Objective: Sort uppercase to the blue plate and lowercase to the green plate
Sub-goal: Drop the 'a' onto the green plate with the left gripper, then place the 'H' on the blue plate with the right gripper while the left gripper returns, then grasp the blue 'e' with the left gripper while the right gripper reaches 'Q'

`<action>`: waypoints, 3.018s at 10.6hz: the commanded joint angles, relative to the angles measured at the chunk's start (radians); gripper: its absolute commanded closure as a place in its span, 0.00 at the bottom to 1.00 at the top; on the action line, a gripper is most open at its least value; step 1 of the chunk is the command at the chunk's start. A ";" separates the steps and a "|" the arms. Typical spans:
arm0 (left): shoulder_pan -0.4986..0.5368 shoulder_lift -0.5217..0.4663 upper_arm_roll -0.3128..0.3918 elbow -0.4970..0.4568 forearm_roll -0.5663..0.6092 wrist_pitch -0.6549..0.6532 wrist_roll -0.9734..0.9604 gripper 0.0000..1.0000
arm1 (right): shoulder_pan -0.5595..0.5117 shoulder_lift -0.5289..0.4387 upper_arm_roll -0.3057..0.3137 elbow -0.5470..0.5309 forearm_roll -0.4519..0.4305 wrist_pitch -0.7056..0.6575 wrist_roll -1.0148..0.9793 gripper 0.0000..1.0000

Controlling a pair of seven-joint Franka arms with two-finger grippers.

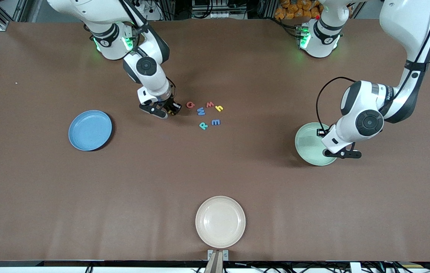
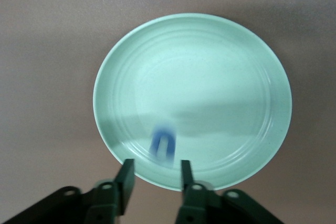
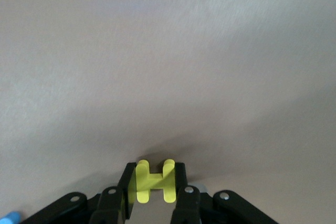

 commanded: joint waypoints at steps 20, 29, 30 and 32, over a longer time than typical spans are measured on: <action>-0.588 0.256 -0.120 0.276 0.201 0.194 0.183 0.00 | -0.232 -0.098 -0.405 0.102 0.022 -0.317 -1.276 0.42; -0.653 0.382 -0.120 0.330 0.290 0.268 0.192 0.03 | -0.002 -0.179 -0.328 0.010 0.084 -0.243 -0.720 0.42; -0.662 0.397 -0.120 0.342 0.304 0.268 0.192 0.08 | 0.031 -0.177 -0.328 -0.024 0.084 -0.174 -0.674 0.42; -0.666 0.411 -0.120 0.342 0.313 0.268 0.189 0.09 | 0.075 -0.176 -0.296 -0.049 0.084 -0.120 -0.541 0.42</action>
